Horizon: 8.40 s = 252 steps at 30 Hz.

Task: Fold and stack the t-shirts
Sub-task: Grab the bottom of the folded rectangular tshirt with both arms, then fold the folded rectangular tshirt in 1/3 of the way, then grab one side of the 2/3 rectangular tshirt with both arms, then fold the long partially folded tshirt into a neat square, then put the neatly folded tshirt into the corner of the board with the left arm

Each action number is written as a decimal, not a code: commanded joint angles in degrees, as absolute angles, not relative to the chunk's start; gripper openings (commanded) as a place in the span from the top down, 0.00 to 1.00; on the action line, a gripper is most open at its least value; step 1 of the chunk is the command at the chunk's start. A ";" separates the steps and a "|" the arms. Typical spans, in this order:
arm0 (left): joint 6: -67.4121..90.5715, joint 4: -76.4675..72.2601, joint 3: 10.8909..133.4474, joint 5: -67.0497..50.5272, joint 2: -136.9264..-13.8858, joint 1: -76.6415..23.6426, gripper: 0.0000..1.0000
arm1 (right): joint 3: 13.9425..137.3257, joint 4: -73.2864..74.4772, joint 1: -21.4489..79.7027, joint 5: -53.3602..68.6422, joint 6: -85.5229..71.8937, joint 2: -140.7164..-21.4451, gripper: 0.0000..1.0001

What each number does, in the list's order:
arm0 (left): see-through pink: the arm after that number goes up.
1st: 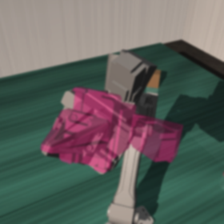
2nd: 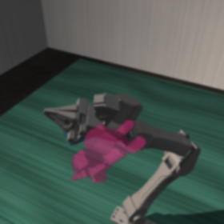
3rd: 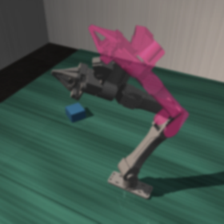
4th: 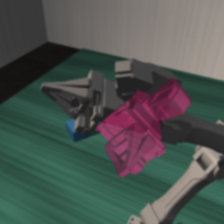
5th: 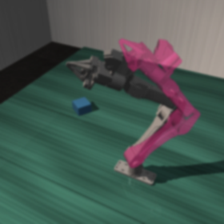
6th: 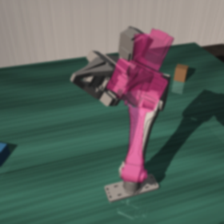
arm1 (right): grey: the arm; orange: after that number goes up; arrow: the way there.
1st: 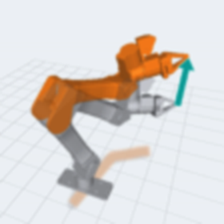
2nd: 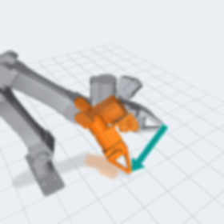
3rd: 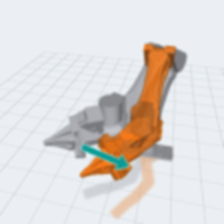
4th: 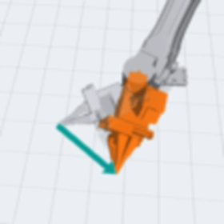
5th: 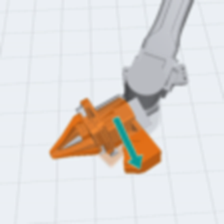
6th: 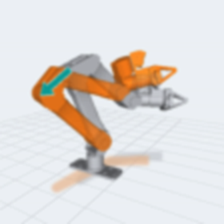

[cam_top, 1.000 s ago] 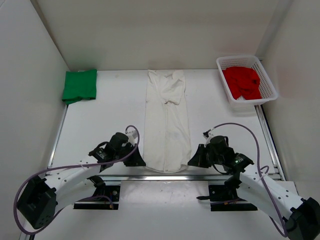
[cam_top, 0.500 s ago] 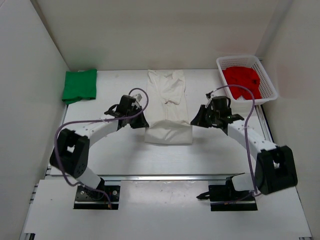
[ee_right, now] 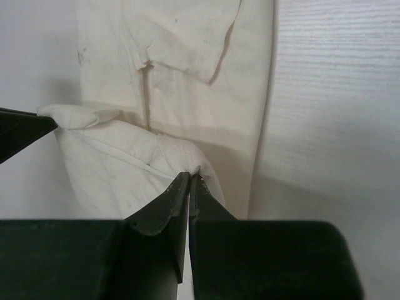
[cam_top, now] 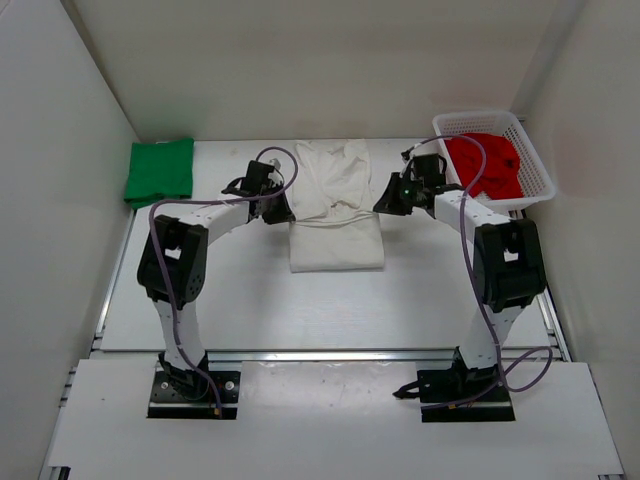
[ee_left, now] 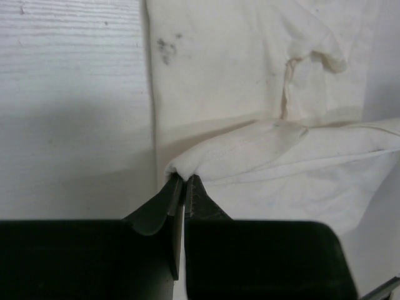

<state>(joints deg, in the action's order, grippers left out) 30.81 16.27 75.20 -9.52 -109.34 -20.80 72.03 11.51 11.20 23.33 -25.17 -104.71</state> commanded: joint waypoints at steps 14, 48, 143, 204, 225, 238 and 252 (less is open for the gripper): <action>34.53 9.76 83.06 -11.78 -117.33 -17.31 0.77 | 88.41 13.72 8.61 24.78 -22.23 -118.30 0.93; 43.15 -16.17 40.17 -12.30 -97.91 -28.12 0.74 | 101.33 14.15 23.56 14.77 -18.02 -130.25 1.00; 35.42 14.97 43.92 -13.19 -60.87 -21.54 1.00 | 43.65 7.23 15.75 26.78 -29.01 -62.71 1.00; 44.21 -10.20 79.00 -15.12 -119.80 -17.84 1.00 | 36.49 -21.36 17.49 33.66 -37.35 -79.81 0.59; 55.79 -13.14 72.65 -14.85 -104.87 23.27 0.33 | 27.07 -21.19 18.10 36.22 -36.22 -72.87 0.57; 54.23 -14.15 53.97 -8.35 -89.84 22.15 0.01 | 29.52 -15.74 20.48 29.72 -35.42 -73.12 0.34; 42.12 -14.77 44.64 -2.38 -77.24 -30.08 0.01 | 60.96 -3.00 11.36 19.34 -28.92 -84.53 1.00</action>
<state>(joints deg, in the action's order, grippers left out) 48.38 -15.35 44.01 -5.63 -78.28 -18.11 54.22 -5.34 16.23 23.35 -31.88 -82.28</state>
